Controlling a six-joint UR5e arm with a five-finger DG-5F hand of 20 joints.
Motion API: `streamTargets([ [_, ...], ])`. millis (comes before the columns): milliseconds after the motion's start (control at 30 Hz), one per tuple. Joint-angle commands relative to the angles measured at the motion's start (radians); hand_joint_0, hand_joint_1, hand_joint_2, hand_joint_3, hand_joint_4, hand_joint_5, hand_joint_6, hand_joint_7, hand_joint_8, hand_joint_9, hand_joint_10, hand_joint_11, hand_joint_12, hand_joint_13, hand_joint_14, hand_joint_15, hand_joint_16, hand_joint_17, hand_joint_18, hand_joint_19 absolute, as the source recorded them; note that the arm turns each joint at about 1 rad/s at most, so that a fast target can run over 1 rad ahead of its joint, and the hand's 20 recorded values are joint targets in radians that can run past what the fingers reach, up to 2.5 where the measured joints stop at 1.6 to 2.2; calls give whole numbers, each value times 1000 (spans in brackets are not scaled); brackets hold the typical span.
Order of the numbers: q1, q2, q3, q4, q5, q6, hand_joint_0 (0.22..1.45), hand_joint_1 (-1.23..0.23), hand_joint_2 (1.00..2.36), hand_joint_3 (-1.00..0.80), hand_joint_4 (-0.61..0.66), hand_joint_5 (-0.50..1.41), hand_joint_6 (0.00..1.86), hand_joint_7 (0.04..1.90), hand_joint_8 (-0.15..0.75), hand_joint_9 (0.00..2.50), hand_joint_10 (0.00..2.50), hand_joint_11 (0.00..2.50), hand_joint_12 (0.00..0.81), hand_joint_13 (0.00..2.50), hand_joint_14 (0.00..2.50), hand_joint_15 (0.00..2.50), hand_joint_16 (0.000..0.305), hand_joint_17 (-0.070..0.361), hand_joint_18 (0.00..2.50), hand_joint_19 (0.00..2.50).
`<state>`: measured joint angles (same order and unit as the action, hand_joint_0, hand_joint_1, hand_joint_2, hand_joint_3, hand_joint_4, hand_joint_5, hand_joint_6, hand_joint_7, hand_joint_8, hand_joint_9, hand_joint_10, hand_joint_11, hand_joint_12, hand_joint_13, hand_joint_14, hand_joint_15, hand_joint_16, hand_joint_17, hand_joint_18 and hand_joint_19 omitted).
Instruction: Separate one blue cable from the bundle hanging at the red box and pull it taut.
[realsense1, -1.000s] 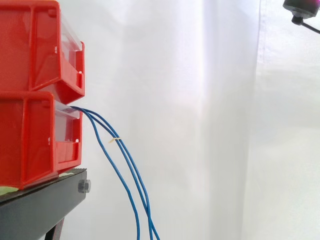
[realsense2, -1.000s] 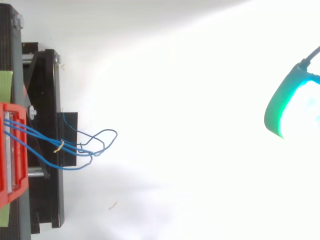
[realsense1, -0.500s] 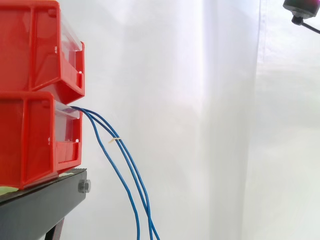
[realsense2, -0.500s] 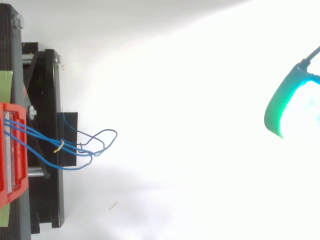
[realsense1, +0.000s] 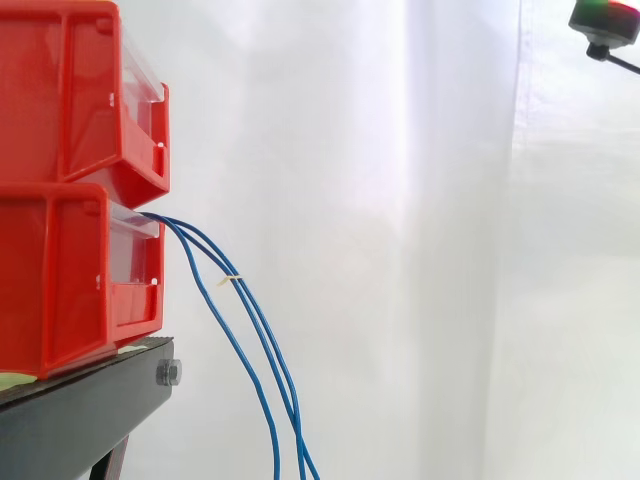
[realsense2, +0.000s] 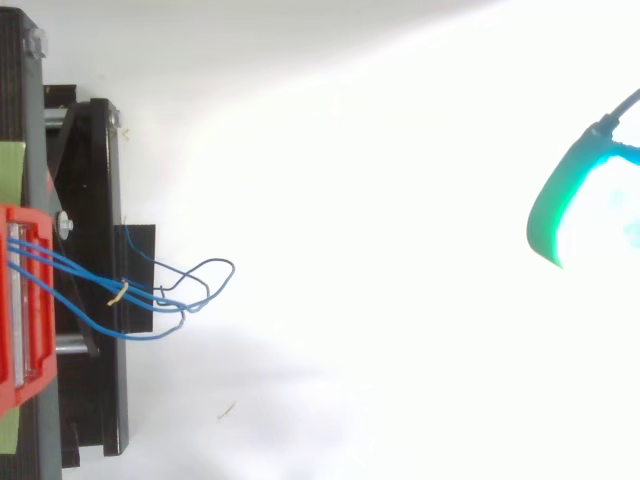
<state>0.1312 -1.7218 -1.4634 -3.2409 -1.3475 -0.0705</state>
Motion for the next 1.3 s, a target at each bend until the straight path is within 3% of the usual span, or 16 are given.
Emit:
streamTargets([
  [0,2,-1,0,-2,1,-6,551,-655,1000,-500,209,-185,502,764,308,787,7,294,313,754,9,237,32,71,619,259],
  [200,8,-1,0,7,10,-49,555,-655,1000,-500,212,-182,502,763,312,798,9,299,315,758,9,238,31,70,621,260],
  [333,11,-2,0,7,38,-74,556,-655,1000,-500,211,-181,502,765,312,808,7,311,316,760,9,243,31,70,624,260],
  [767,18,-8,0,36,47,-92,557,-653,1000,-500,218,-180,502,765,314,823,7,322,316,765,9,241,31,69,627,269],
  [1000,25,-8,-6,39,80,-118,558,-652,1000,-500,220,-178,502,767,317,827,8,331,318,769,9,245,31,69,631,278],
  [1133,30,-8,-32,72,94,-120,558,-652,1000,-500,219,-177,502,768,317,829,8,328,316,772,9,252,31,69,632,285],
  [1267,36,-8,-55,144,113,-120,560,-651,1000,-500,222,-177,502,766,316,835,8,342,317,773,9,256,31,70,635,288],
])
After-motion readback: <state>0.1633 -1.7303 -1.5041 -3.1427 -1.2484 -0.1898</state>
